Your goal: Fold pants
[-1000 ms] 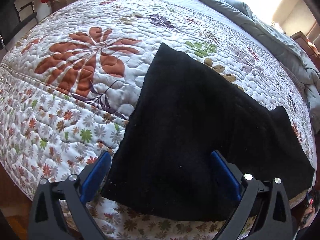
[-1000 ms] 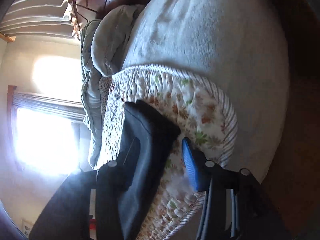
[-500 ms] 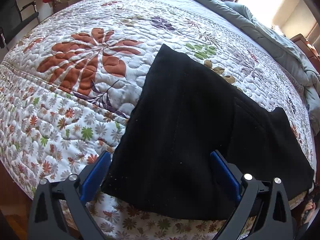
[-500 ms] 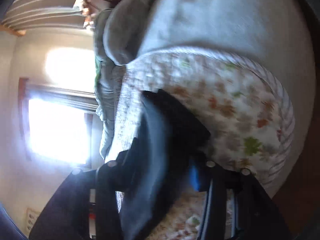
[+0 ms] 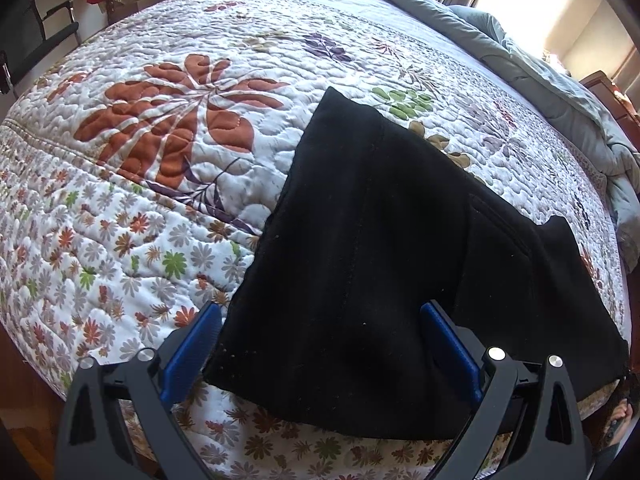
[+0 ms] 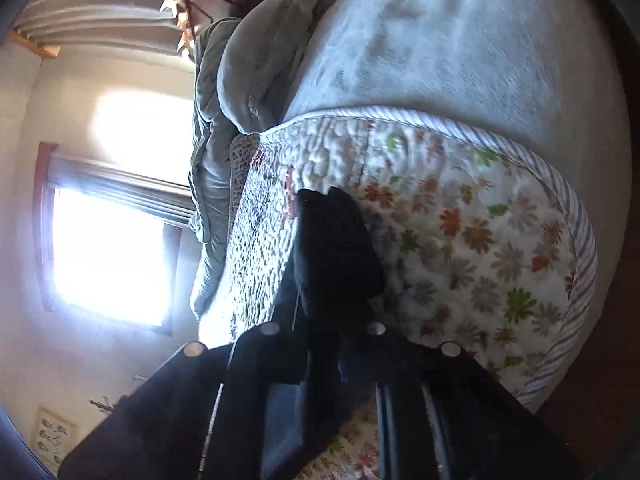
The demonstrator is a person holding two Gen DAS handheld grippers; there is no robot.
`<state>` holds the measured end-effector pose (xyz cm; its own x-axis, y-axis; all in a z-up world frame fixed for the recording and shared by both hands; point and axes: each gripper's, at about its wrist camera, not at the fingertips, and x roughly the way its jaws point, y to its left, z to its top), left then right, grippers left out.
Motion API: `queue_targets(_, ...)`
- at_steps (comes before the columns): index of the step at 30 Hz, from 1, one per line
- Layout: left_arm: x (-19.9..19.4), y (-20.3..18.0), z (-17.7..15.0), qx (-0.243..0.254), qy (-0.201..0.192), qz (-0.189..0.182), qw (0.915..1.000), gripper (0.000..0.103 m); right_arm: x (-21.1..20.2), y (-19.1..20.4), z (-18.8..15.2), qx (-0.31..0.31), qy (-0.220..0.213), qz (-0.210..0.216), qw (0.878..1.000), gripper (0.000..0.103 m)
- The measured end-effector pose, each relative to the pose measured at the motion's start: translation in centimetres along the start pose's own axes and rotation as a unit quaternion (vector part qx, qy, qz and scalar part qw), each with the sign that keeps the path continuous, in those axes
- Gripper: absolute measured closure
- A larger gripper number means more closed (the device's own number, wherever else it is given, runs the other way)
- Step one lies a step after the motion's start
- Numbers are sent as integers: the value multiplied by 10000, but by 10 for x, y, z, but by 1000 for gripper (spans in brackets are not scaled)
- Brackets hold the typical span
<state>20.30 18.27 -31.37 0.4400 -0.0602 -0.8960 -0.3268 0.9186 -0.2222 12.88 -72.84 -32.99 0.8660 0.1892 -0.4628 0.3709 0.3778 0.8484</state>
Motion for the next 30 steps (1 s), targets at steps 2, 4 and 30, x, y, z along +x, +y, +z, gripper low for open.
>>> queue_targets(2,0,-1,-1,-12,-17,11,10000,3,-3,12,-1,-151,-16,-85,9998,94)
queue_targets(4,-1,0,-1,-27,-34,6,10000,3,-7,24,-2,-311,-38,-193,9993,94)
queue_targets(30,-22,6,-8,-192,-396,-493,9978,4,-45,267,-108,-3716,-583,-1239,9183,94)
